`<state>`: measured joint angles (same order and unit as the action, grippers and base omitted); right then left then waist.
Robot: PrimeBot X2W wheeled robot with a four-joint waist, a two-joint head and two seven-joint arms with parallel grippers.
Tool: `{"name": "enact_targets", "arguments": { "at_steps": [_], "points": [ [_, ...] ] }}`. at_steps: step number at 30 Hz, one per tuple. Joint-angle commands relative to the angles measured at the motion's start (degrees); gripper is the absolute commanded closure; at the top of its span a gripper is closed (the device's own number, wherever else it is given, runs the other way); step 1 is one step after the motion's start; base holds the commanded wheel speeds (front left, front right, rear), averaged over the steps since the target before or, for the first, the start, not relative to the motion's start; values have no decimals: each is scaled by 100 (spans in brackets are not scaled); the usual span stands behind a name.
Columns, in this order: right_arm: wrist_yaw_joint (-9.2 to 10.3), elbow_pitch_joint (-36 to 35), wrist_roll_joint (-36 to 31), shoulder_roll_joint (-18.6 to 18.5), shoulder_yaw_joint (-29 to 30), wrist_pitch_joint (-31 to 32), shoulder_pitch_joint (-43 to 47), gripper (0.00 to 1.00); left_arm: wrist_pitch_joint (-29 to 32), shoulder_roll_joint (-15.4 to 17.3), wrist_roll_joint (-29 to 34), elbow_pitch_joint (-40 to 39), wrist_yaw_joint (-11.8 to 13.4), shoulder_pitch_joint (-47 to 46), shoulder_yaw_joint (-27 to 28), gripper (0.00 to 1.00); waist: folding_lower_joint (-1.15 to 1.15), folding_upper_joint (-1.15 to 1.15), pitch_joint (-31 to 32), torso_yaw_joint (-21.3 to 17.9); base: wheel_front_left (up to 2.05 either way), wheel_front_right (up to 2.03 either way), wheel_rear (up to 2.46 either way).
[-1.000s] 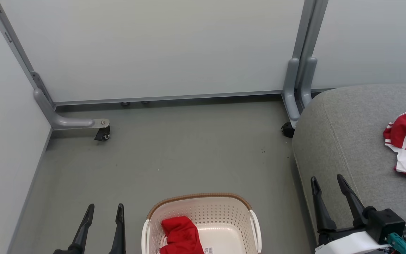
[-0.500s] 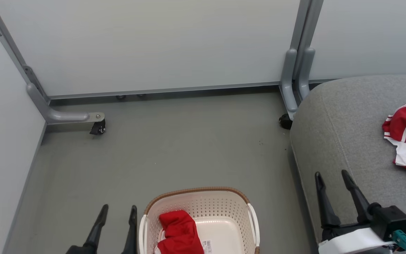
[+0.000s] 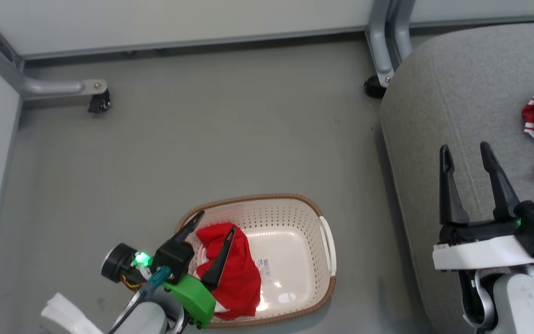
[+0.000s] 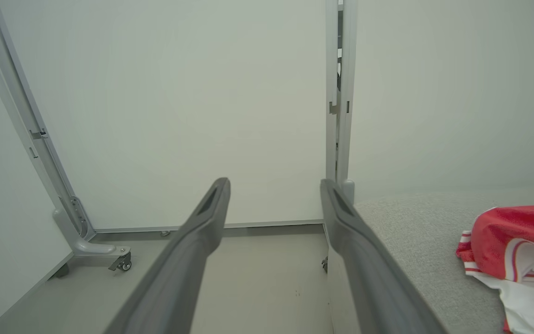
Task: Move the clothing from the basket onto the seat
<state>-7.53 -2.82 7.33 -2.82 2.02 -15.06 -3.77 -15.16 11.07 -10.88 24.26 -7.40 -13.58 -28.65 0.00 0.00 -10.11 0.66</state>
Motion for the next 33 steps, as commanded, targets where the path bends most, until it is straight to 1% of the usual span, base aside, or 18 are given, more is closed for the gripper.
{"name": "enact_targets", "arguments": {
  "at_steps": [1,4,7,12,15,18,21,25,28,33],
  "points": [
    [8,-65,-35,-13,4,-18,-196,0,1,83,-69,350,-15,-439,-231,0,0,0,-1101,-114,0,0,0],
    [8,-190,-94,-15,-3,-18,-461,0,0,127,-171,1086,-15,-1129,-782,0,0,0,-1563,-122,0,0,0],
    [8,-342,-49,-14,45,-18,-669,0,1,116,-233,1821,-15,-1797,-1451,0,0,0,-2017,-129,0,0,0],
    [8,-676,-15,-14,124,-18,-924,0,76,-79,-521,2769,-15,-2704,-2398,0,0,0,-2659,-160,0,0,0],
    [9,-834,-20,-14,173,-18,-1017,0,118,-124,-452,3227,-6,-3209,-3005,0,0,0,-3023,-176,0,0,0],
    [8,-934,4,-12,176,-18,-1102,0,126,-200,-564,3588,-3,-3547,-3341,0,0,0,-3290,-205,0,0,0],
    [9,-1030,42,-13,188,-18,-1185,0,307,-223,-732,3916,-3,-3768,-3696,0,0,0,-3537,-290,0,0,0],
    [8,-1161,228,-9,242,-18,-1345,0,435,-151,-1010,4056,-3,-4055,-4073,0,0,0,-3871,-413,0,0,0],
    [8,-1253,259,-9,218,-18,-1434,0,510,-101,-1149,4086,-3,-4212,-4267,0,0,0,-4072,-473,0,0,0],
    [9,-1314,181,-9,105,-18,-1504,0,749,-47,-1183,4129,-3,-4431,-4433,0,0,0,-4321,-551,0,0,0]
  ]
}}
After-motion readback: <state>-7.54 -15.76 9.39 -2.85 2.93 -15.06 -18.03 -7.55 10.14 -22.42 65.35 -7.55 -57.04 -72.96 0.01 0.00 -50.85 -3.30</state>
